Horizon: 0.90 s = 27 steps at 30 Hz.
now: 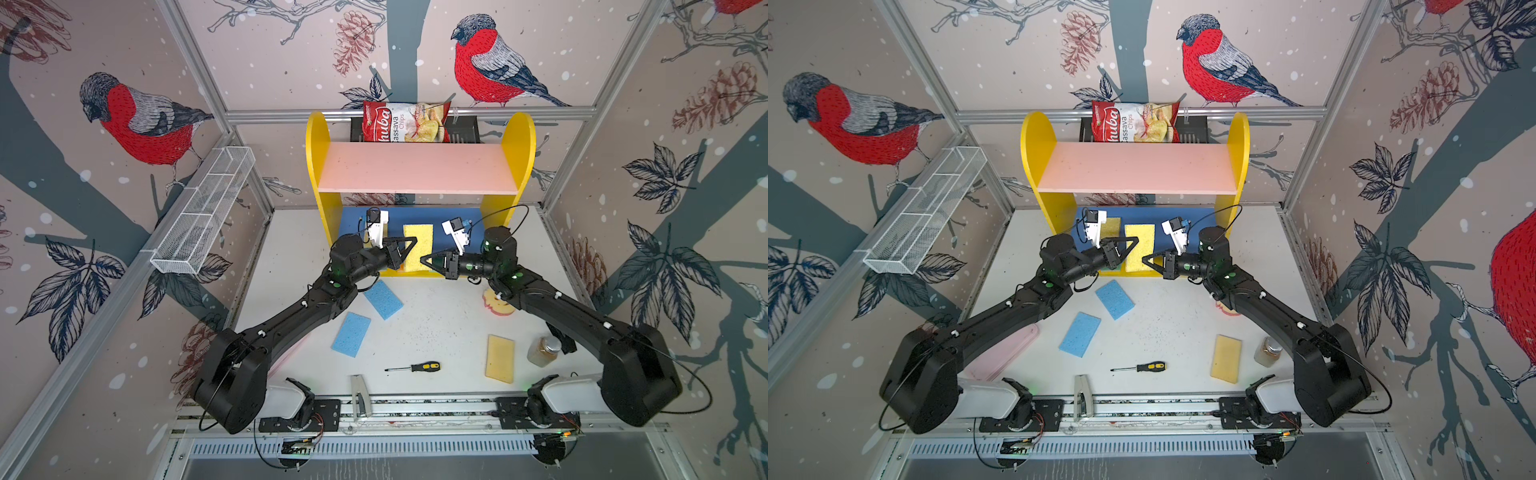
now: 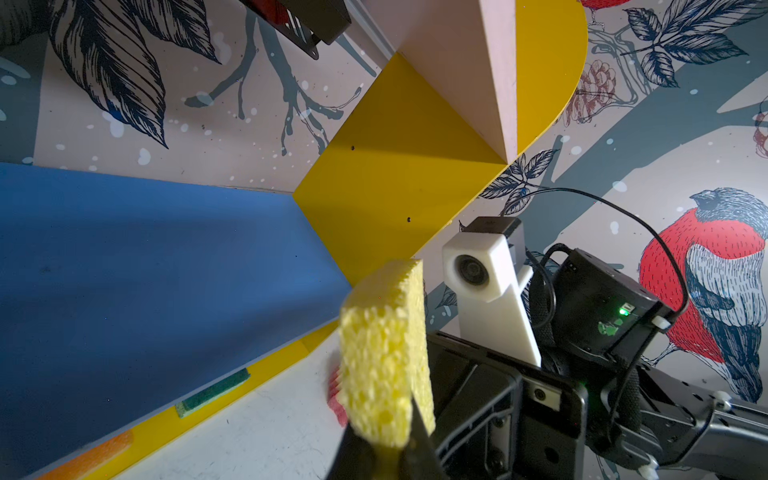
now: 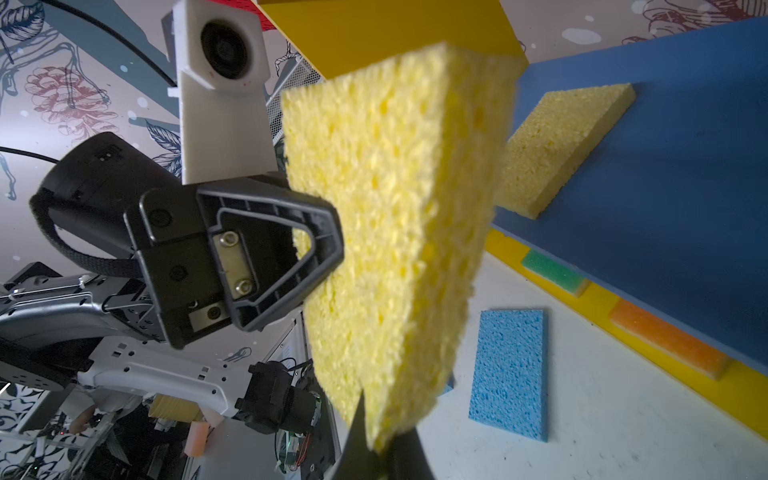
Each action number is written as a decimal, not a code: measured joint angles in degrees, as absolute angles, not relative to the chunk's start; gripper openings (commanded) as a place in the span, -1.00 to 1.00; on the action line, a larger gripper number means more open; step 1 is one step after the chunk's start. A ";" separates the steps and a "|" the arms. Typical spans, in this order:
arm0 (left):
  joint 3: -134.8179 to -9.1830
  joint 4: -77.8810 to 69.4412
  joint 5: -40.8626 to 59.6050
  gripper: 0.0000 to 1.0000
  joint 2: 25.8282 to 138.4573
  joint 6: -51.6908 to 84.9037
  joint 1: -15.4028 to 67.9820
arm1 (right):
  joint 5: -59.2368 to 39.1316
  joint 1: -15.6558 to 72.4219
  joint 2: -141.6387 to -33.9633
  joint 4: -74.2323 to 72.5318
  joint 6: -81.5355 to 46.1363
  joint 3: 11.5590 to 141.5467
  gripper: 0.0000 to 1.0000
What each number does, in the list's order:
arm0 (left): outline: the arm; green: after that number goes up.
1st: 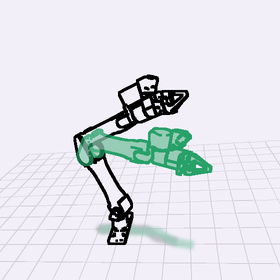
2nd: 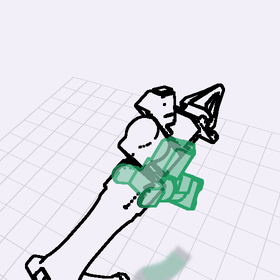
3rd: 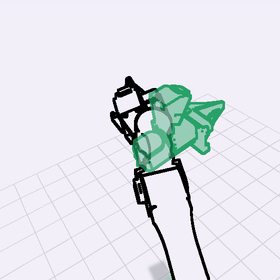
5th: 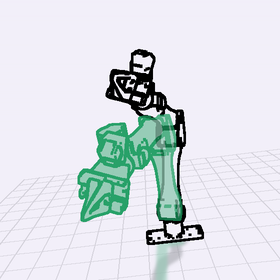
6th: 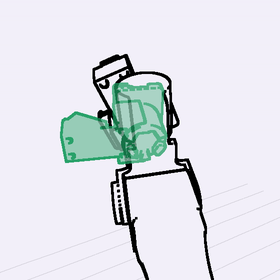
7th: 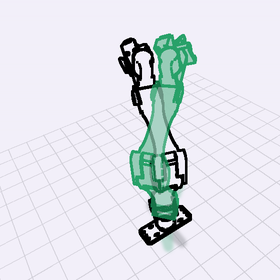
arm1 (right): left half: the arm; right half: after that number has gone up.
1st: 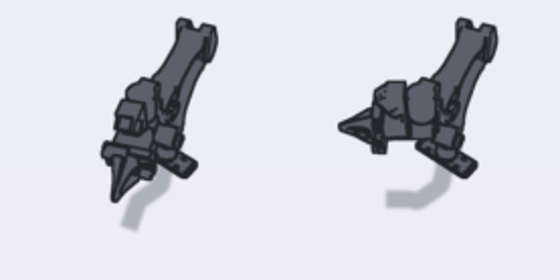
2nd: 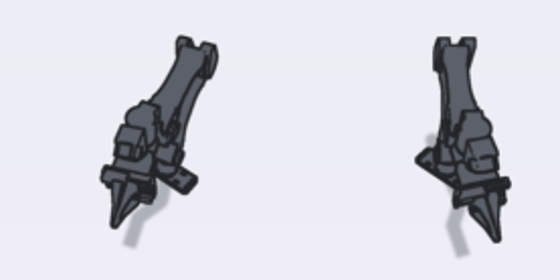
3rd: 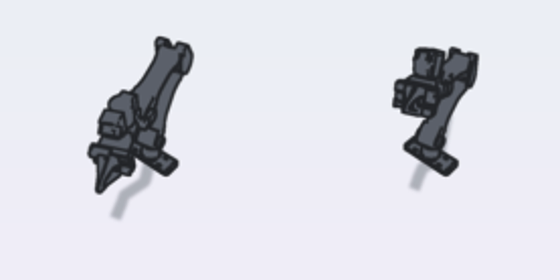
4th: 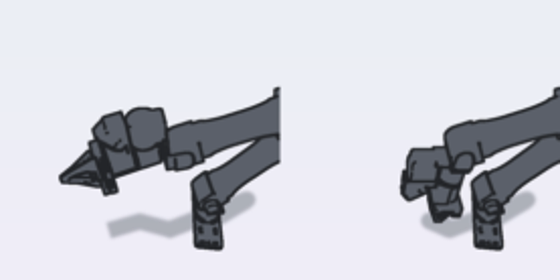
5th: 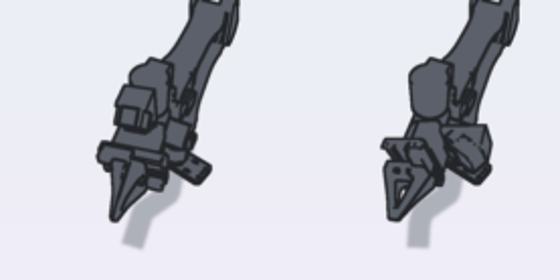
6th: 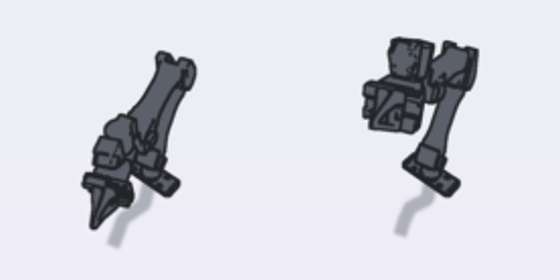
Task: Place and organize the cleaning sponges onto the shelf
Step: 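Carry the yellow sponge into the blue shelf with the right gripper while left withdraws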
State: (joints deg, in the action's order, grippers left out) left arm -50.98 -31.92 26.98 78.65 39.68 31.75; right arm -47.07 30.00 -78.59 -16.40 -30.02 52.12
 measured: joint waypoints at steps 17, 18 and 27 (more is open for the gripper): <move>-50.76 -31.90 26.70 -1.00 77.71 38.96 31.81 | -48.80 28.14 -77.06 -36.86 -42.96 43.75 -0.71; -50.74 -31.94 26.59 -1.00 77.71 38.96 31.81 | -48.75 28.14 -77.69 -38.61 -44.49 43.55 -0.85; -48.69 -31.07 22.76 0.96 74.15 38.44 31.81 | -44.73 28.51 -79.92 -39.55 -47.99 46.83 -1.00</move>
